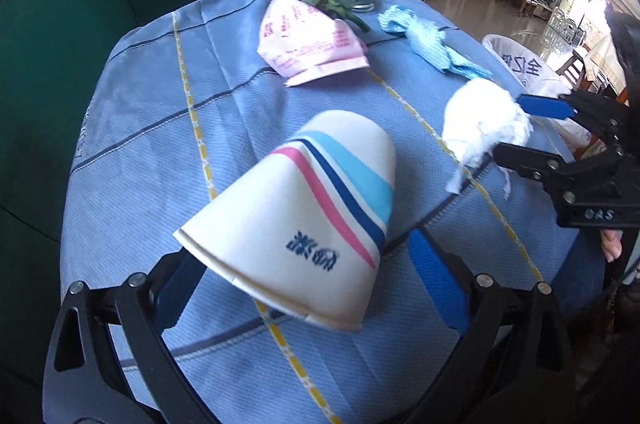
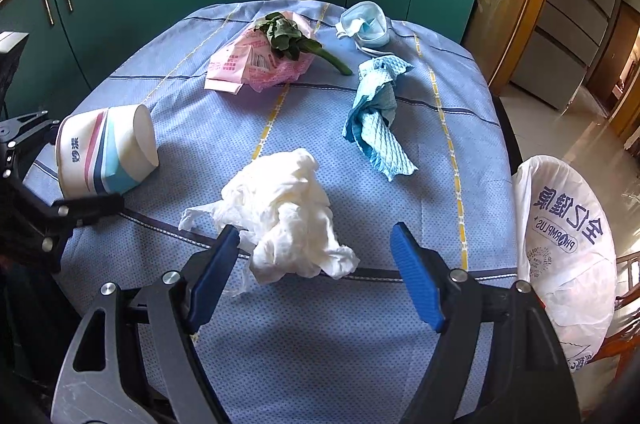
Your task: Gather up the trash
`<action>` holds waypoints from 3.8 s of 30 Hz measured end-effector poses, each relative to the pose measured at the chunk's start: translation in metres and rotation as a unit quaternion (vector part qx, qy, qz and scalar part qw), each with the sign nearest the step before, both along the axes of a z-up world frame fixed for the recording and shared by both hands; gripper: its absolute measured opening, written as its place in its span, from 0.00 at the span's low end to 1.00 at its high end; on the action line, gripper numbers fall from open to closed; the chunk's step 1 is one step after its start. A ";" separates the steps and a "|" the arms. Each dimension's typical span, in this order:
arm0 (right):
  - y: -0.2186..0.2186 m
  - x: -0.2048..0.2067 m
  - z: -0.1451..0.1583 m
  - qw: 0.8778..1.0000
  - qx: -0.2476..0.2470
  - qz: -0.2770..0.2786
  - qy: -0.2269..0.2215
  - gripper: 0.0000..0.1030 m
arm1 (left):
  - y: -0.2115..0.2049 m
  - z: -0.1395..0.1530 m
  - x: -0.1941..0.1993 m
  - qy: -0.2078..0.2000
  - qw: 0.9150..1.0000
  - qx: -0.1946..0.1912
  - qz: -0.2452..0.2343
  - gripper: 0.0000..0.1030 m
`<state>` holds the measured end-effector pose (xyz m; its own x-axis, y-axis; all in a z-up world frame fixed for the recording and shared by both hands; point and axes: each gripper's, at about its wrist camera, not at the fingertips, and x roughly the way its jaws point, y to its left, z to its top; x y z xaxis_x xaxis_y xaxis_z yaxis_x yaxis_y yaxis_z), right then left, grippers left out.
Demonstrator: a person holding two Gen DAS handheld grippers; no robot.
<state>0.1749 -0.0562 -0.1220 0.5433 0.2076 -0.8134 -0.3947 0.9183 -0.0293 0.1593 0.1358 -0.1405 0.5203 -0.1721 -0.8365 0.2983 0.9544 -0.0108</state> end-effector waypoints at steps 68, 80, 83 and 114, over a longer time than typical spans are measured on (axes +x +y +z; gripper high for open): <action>0.006 0.007 -0.011 1.000 -0.017 -0.007 -0.014 0.70 | -0.015 0.005 -0.004 -0.054 0.996 -0.004 0.067 0.81; 0.012 0.003 -0.010 1.000 -0.010 0.017 -0.018 0.43 | -0.012 0.013 -0.008 -0.071 0.994 -0.002 0.086 0.81; 0.008 0.002 -0.005 1.000 0.005 0.015 -0.022 0.40 | -0.013 0.020 -0.010 -0.083 0.993 -0.003 0.089 0.81; -0.234 -0.033 0.069 0.959 0.011 -0.248 -0.134 0.40 | -0.219 0.095 0.042 -0.162 0.983 -0.067 -0.054 0.81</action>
